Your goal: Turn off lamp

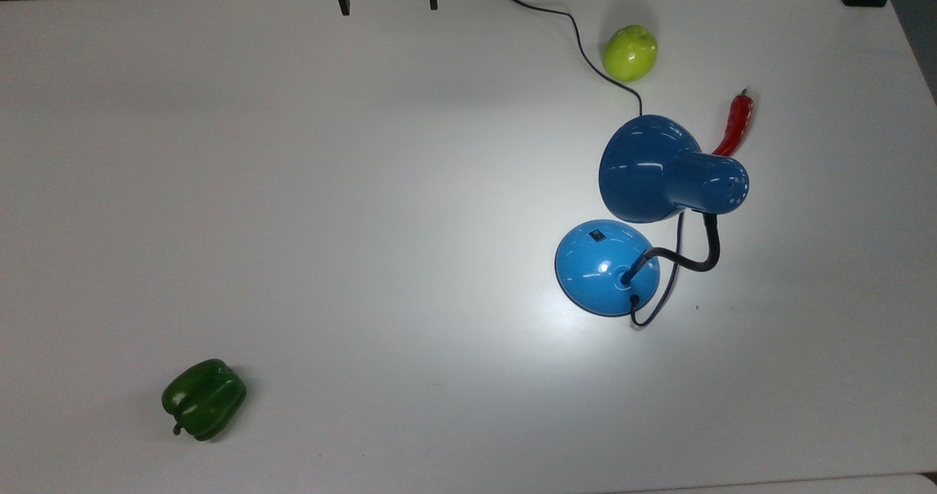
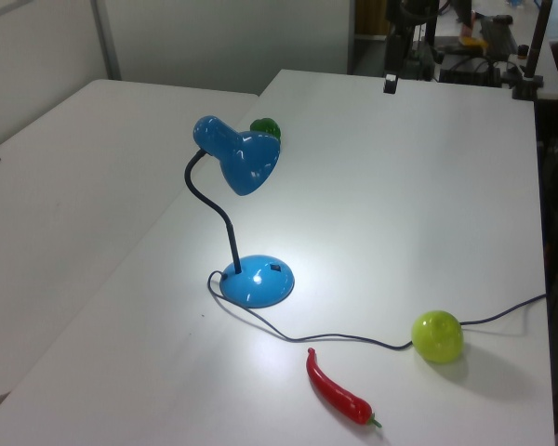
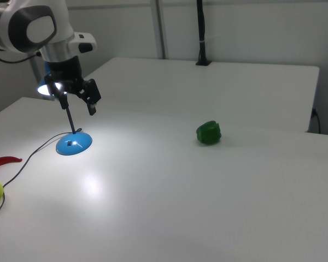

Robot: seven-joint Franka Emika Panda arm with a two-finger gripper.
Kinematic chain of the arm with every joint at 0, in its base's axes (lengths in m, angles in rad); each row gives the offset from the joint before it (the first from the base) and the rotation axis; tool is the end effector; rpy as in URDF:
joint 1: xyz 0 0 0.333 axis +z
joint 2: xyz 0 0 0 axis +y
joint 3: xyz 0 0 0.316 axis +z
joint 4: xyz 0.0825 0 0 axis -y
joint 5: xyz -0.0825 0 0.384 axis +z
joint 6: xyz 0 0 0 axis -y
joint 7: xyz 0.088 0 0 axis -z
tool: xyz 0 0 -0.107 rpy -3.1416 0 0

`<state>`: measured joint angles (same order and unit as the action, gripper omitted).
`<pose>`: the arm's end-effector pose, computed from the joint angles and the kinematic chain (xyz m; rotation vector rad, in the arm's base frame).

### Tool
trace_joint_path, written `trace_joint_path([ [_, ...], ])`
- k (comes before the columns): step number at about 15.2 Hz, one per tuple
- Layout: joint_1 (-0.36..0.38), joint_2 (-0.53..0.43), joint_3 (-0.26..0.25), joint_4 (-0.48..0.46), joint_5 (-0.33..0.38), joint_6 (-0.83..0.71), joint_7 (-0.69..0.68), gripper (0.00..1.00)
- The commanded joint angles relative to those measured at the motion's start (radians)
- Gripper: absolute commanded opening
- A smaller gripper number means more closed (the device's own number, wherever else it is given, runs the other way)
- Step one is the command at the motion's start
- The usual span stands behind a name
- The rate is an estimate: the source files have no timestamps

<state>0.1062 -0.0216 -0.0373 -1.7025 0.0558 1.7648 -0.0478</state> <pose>0.5614 0.0435 0.5914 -3.0776 -0.1667 -0.1284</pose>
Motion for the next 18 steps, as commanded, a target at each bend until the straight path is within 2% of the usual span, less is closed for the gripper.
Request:
trace_joint_path([
  [1, 0.01, 0.005, -0.003, 0.003, -0.002, 0.016, -0.023, 1.0],
  [8, 0.012, 0.006, 0.001, -0.002, -0.002, 0.016, -0.03, 1.0],
  [11, 0.01, 0.006, 0.001, -0.005, 0.001, 0.016, -0.058, 0.91],
  [18, 0.012, 0.008, 0.002, -0.008, 0.001, 0.015, -0.078, 0.27],
])
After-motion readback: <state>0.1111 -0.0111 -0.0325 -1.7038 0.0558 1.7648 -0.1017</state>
